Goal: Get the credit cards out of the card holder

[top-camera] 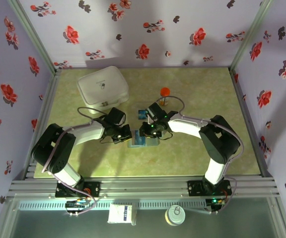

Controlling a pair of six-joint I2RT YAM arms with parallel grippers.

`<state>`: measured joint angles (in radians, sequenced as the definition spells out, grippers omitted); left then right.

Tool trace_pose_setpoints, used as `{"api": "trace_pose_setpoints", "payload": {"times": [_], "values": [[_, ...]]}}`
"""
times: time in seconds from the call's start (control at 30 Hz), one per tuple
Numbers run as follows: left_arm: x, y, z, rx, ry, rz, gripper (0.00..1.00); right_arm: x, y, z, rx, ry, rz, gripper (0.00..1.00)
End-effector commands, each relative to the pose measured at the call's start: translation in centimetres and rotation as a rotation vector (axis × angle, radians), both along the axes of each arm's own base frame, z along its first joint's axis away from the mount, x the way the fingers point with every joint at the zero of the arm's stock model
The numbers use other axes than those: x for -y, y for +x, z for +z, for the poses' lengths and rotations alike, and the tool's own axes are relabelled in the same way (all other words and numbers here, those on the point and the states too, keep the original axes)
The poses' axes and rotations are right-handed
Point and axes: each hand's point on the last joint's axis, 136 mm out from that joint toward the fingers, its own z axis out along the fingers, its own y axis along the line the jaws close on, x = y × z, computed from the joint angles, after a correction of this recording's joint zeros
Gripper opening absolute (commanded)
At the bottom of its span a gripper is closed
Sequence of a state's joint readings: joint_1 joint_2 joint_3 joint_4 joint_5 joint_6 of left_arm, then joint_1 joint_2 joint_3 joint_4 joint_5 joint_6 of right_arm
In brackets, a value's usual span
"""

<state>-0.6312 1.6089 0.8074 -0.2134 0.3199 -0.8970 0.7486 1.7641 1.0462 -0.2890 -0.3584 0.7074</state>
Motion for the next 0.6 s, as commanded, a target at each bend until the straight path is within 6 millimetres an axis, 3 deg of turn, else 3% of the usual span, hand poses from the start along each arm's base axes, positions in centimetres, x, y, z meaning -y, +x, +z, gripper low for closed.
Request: {"api": "trace_pose_setpoints", "payload": {"times": [0.0, 0.23, 0.57], "values": [[0.8, 0.5, 1.2, 0.032, 0.004, -0.036, 0.00, 0.6, 0.1, 0.2, 0.011, -0.008, -0.016, 0.27], [2.0, 0.1, 0.4, 0.008, 0.008, -0.073, 0.00, 1.0, 0.1, -0.7, -0.029, 0.025, -0.049, 0.27], [1.2, -0.5, -1.6, -0.035, 0.064, -0.071, 0.00, 1.0, -0.1, -2.1, -0.081, 0.063, -0.067, 0.27]]}}
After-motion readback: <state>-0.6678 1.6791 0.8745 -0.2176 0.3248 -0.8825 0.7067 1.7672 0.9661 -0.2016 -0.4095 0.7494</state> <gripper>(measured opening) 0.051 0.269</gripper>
